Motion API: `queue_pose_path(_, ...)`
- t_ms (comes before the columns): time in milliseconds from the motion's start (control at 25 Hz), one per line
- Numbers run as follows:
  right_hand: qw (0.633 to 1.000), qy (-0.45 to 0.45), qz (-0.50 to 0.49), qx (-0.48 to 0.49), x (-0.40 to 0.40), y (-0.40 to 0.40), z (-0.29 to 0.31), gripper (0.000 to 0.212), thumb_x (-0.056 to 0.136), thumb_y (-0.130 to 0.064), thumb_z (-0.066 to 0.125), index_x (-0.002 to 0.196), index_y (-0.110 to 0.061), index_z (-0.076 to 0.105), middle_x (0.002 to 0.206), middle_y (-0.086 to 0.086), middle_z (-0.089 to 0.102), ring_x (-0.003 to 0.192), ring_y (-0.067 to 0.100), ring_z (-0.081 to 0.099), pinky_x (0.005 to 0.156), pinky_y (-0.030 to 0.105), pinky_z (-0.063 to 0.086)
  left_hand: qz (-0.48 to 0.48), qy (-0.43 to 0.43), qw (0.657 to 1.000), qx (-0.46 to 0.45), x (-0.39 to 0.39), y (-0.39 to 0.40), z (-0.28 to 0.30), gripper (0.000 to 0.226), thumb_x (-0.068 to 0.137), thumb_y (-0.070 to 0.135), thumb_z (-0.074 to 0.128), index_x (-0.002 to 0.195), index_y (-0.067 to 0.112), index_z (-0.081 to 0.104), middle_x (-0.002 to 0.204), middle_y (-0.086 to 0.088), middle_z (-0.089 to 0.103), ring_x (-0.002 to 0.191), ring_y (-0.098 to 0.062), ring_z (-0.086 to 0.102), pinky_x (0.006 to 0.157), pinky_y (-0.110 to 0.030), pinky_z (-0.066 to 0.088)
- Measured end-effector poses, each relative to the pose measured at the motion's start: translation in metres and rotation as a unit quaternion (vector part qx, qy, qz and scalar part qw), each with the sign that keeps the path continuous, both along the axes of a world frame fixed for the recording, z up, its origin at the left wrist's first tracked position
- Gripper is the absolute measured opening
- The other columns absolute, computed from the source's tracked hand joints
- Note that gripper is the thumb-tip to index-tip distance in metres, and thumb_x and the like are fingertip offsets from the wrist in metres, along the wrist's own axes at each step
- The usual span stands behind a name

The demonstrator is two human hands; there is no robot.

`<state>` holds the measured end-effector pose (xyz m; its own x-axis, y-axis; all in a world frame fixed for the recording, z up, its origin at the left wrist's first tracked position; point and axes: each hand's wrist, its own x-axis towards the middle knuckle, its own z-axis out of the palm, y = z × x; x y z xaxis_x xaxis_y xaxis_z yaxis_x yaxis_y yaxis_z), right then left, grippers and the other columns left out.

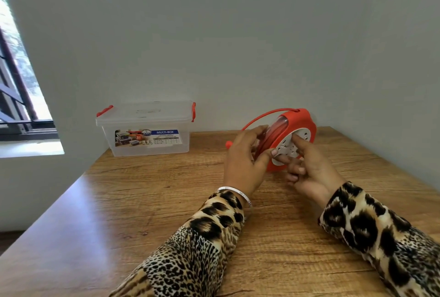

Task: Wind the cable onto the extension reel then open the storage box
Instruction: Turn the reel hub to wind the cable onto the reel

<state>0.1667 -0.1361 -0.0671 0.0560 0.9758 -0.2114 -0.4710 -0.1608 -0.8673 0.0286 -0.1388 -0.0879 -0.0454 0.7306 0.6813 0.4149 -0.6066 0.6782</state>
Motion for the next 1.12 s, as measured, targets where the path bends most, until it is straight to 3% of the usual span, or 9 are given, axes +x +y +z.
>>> queue_pose_path(120, 0.998, -0.047, 0.020, 0.025, 0.000, 0.001, 0.000, 0.031, 0.092, -0.041, 0.053, 0.112, -0.018, 0.053, 0.096, 0.014, 0.074, 0.030, 0.005, 0.030, 0.037, 0.020, 0.025, -0.027, -0.060, 0.997, -0.045, -0.004, 0.001, -0.001, 0.050, 0.083, 0.029, 0.070, 0.130, 0.030, 0.054, 0.122, 0.009, 0.060, 0.104, -0.007, 0.062, 0.086, -0.030, 0.056)
queue_pose_path(280, 0.944, -0.306, -0.027, 0.120, 0.005, -0.001, 0.001, 0.031, 0.088, -0.032, 0.063, 0.113, -0.013, 0.056, 0.094, 0.007, 0.074, 0.052, 0.011, 0.054, 0.045, 0.022, 0.040, -0.070, -0.176, 0.973, -0.133, -0.016, 0.003, 0.005, 0.044, 0.088, 0.017, 0.067, 0.128, 0.027, 0.051, 0.119, 0.007, 0.059, 0.104, -0.009, 0.062, 0.087, -0.030, 0.056)
queue_pose_path(320, 0.891, -0.411, -0.069, 0.178, 0.007, -0.001, -0.001, 0.033, 0.085, -0.031, 0.066, 0.113, -0.016, 0.055, 0.099, 0.003, 0.070, 0.065, 0.013, 0.059, 0.054, 0.024, 0.045, -0.078, -0.194, 0.965, -0.159, -0.022, 0.005, 0.007, 0.041, 0.088, 0.014, 0.067, 0.124, 0.026, 0.051, 0.115, 0.007, 0.059, 0.100, -0.008, 0.062, 0.086, -0.032, 0.057)
queue_pose_path(440, 0.642, -0.667, -0.109, 0.362, 0.007, -0.002, -0.003, 0.041, 0.082, -0.022, 0.067, 0.120, -0.027, 0.053, 0.115, -0.002, 0.054, 0.091, 0.014, 0.057, 0.072, 0.028, 0.048, -0.101, -0.205, 0.947, -0.225, -0.037, 0.009, 0.009, 0.042, 0.087, 0.007, 0.067, 0.121, 0.019, 0.048, 0.107, 0.004, 0.059, 0.092, -0.011, 0.063, 0.081, -0.039, 0.059)
queue_pose_path(560, 0.524, -0.751, -0.085, 0.393, 0.000, -0.002, -0.006, 0.048, 0.081, -0.020, 0.063, 0.127, -0.033, 0.053, 0.118, 0.003, 0.051, 0.099, 0.020, 0.056, 0.071, 0.030, 0.050, -0.128, -0.184, 0.938, -0.265, -0.045, 0.008, 0.009, 0.045, 0.085, 0.004, 0.068, 0.122, 0.017, 0.045, 0.104, -0.002, 0.061, 0.081, -0.018, 0.066, 0.069, -0.035, 0.060)
queue_pose_path(720, 0.496, -0.781, -0.107, 0.364, -0.006, -0.004, -0.014, 0.058, 0.086, -0.034, 0.053, 0.140, -0.040, 0.033, 0.125, 0.011, 0.050, 0.102, 0.028, 0.055, 0.072, 0.036, 0.050, -0.183, -0.195, 0.910, -0.317, -0.041, 0.005, 0.007, 0.051, 0.081, -0.007, 0.068, 0.125, 0.005, 0.044, 0.091, -0.011, 0.066, 0.064, -0.025, 0.069, 0.056, -0.032, 0.059)
queue_pose_path(880, 0.551, -0.750, -0.075, 0.357, 0.001, 0.001, -0.005, 0.059, 0.088, -0.032, 0.048, 0.141, -0.045, 0.027, 0.110, 0.006, 0.052, 0.096, 0.023, 0.053, 0.073, 0.034, 0.048, -0.161, -0.140, 0.938, -0.273, -0.036, 0.005, 0.009, 0.056, 0.075, -0.005, 0.075, 0.118, 0.016, 0.047, 0.089, -0.005, 0.067, 0.069, -0.027, 0.072, 0.066, -0.041, 0.060)
queue_pose_path(1000, 0.503, -0.792, -0.092, 0.332, 0.006, 0.001, -0.003, 0.062, 0.088, -0.035, 0.050, 0.144, -0.039, 0.025, 0.105, 0.009, 0.055, 0.093, 0.026, 0.054, 0.074, 0.036, 0.045, -0.143, -0.096, 0.957, -0.232, -0.028, -0.002, 0.012, 0.057, 0.074, -0.003, 0.076, 0.117, 0.021, 0.047, 0.093, 0.004, 0.062, 0.065, -0.014, 0.069, 0.065, -0.034, 0.061)
queue_pose_path(1120, 0.470, -0.807, -0.141, 0.330, 0.007, -0.002, -0.003, 0.059, 0.085, -0.039, 0.054, 0.140, -0.036, 0.033, 0.087, 0.006, 0.061, 0.079, 0.026, 0.057, 0.068, 0.035, 0.044, -0.123, -0.067, 0.969, -0.203, -0.022, -0.004, 0.012, 0.056, 0.074, 0.000, 0.076, 0.116, 0.025, 0.048, 0.102, 0.004, 0.059, 0.073, -0.014, 0.067, 0.063, -0.028, 0.058)
